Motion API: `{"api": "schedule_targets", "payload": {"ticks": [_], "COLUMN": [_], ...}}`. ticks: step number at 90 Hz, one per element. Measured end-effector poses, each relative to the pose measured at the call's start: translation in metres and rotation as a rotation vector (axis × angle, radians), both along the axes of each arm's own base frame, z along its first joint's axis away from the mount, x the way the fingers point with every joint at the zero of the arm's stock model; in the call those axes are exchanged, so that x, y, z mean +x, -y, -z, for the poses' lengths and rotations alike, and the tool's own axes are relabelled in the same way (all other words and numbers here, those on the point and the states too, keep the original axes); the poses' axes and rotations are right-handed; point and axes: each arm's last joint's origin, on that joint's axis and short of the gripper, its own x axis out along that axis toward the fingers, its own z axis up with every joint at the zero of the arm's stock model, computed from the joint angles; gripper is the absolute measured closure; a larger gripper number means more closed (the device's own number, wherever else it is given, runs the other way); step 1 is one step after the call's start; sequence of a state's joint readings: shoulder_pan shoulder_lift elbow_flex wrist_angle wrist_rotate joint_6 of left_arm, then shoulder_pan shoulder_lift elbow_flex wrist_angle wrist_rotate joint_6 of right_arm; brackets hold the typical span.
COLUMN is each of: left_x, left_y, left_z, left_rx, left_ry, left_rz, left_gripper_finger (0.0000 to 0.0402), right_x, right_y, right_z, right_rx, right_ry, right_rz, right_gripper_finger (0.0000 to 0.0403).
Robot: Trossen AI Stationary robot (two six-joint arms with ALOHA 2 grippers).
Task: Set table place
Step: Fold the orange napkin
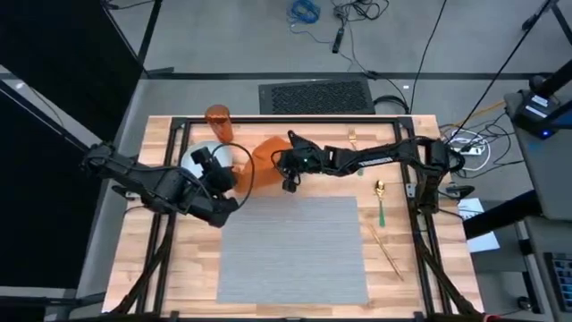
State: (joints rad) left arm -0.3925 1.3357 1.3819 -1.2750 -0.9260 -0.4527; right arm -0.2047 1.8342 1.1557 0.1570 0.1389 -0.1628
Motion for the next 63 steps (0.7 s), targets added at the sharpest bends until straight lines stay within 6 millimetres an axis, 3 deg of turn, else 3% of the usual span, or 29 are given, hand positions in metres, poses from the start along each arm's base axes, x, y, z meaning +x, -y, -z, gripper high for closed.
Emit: {"api": "schedule_targets", "payload": {"ticks": [21,63], "left_x": [0.021,0.079], "left_y": [0.009,0.031], "left_z": [-0.001,0.030], "left_rx": [0.011,0.046], "left_ry": [0.059,0.078], "left_rz": [0.088,0.176], "left_gripper_finger": [0.0402,0.0402], "right_x": [-0.010,-0.038], "right_y": [0.006,0.004], "right_z": [-0.028,-0.094], "right_rx": [-0.144,-0.358], "right_ry": [0.026,0.158], "right_rz": [0.100,0.208], "right_gripper_finger": [0.0403,0.0403]}}
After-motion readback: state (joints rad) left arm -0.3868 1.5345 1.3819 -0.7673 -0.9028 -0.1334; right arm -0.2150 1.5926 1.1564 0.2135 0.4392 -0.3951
